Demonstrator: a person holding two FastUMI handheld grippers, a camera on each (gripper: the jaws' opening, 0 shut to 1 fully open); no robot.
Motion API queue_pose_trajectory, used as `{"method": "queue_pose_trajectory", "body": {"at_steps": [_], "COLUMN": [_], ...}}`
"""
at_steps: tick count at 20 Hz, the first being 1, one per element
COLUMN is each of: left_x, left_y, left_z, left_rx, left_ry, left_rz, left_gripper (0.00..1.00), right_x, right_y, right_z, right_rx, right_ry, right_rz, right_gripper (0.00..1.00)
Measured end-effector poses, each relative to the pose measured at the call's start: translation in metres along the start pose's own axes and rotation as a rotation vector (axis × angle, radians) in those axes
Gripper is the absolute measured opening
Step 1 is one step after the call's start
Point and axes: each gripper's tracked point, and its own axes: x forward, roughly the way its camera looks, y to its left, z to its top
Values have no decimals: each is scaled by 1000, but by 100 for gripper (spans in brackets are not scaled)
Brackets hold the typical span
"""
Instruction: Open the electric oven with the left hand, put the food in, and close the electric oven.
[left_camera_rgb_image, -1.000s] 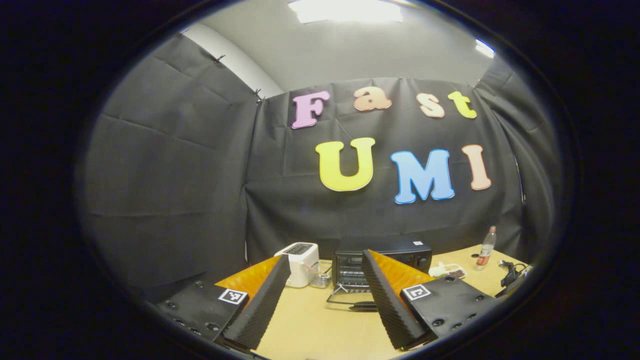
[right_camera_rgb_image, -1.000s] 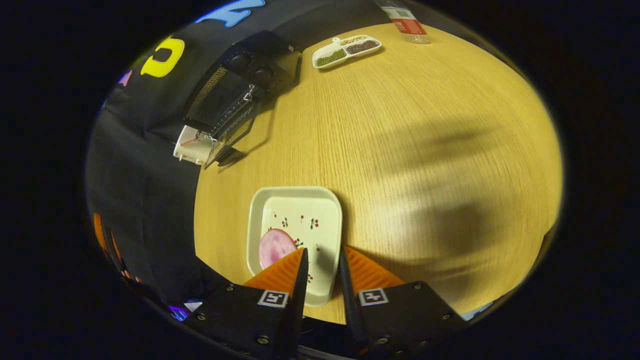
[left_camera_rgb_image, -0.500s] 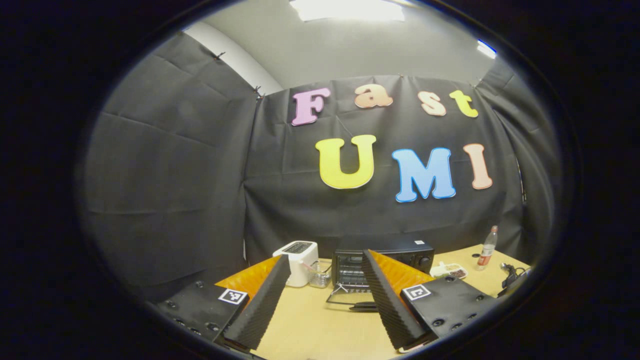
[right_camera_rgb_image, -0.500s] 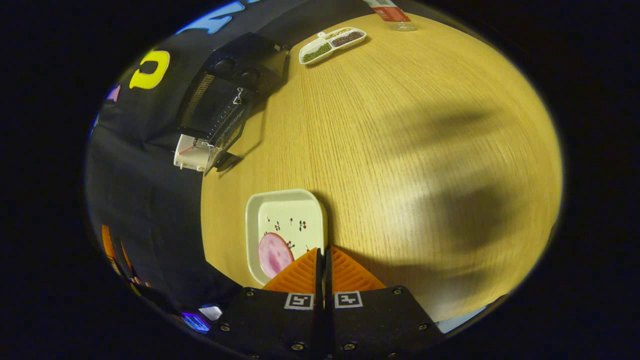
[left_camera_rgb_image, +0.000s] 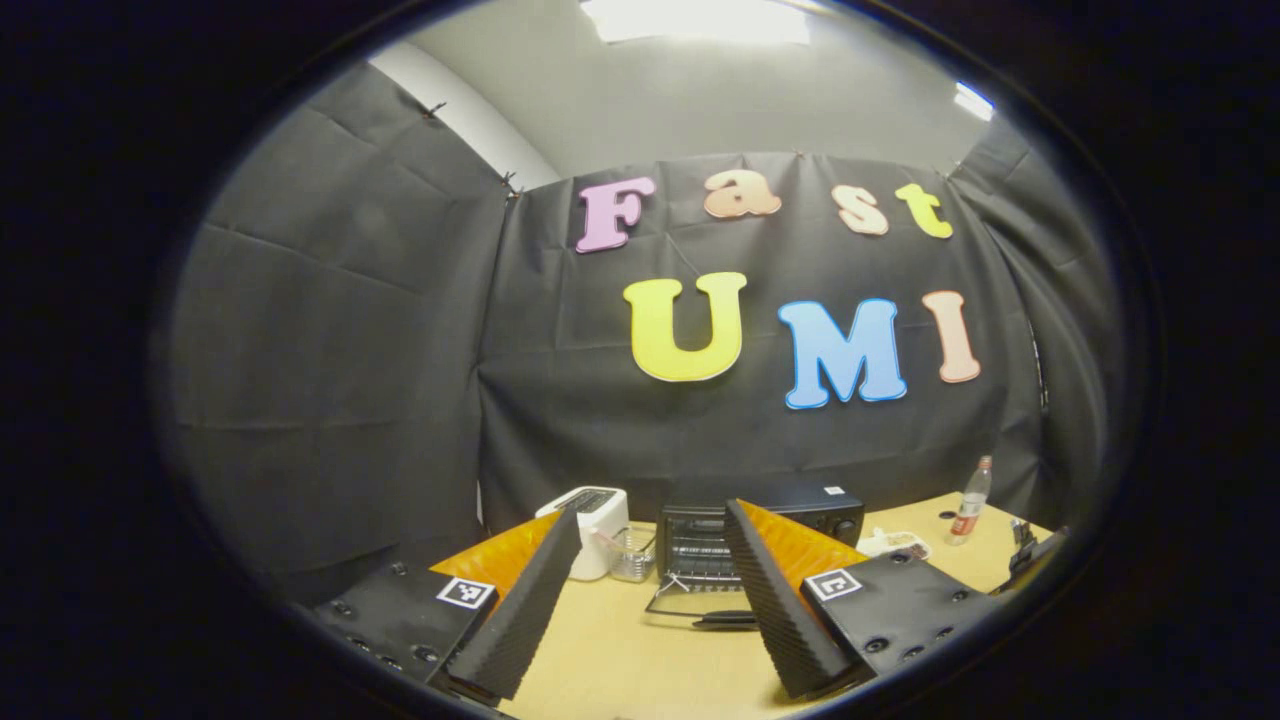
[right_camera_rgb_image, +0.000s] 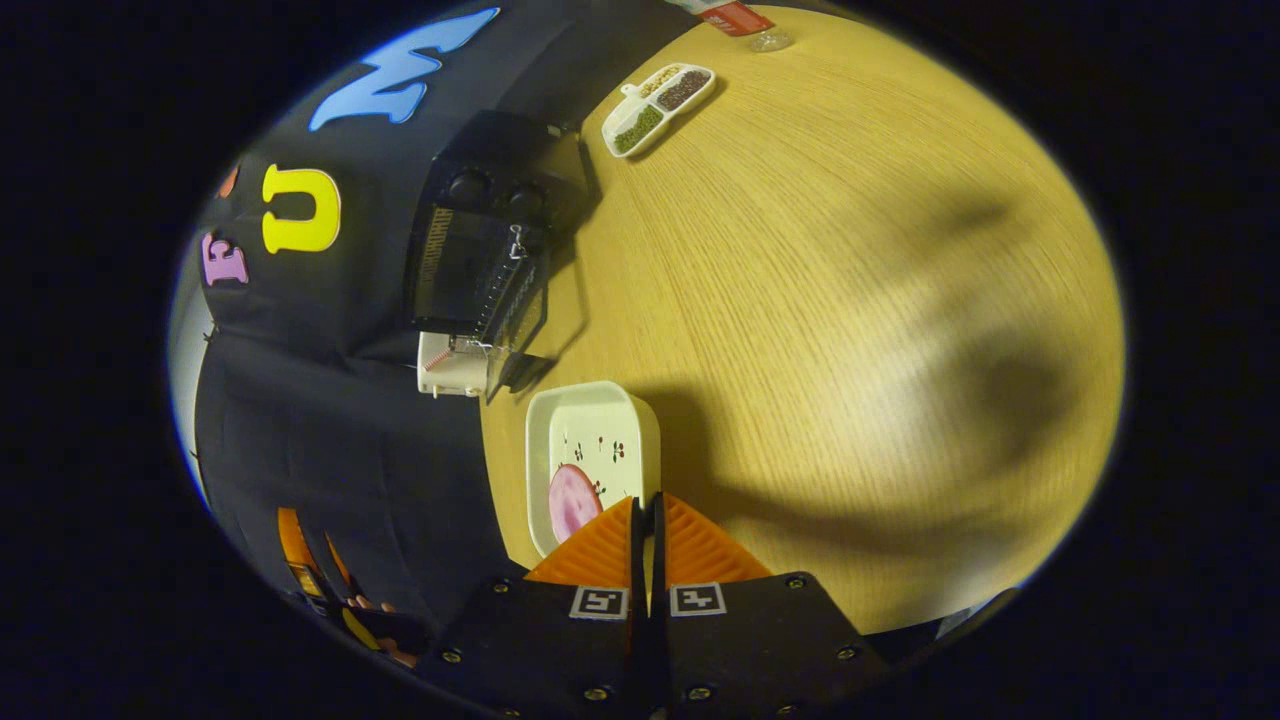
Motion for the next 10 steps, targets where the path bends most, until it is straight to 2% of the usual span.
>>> {"method": "queue_pose_trajectory", "body": {"at_steps": [5, 10], "left_x": [18, 34], "left_y": [3, 22], "left_z": [1, -6], "left_rx": [-10, -38], "left_ry": [-19, -18], "left_rz": [-19, -11], "left_gripper": [100, 100], "right_x": [15, 33], "right_y": [50, 89], "right_z": [18, 45], "right_rx": [22, 66], "right_ry": [-83, -163], "right_rz": [45, 51], "right_gripper": [1, 1]}}
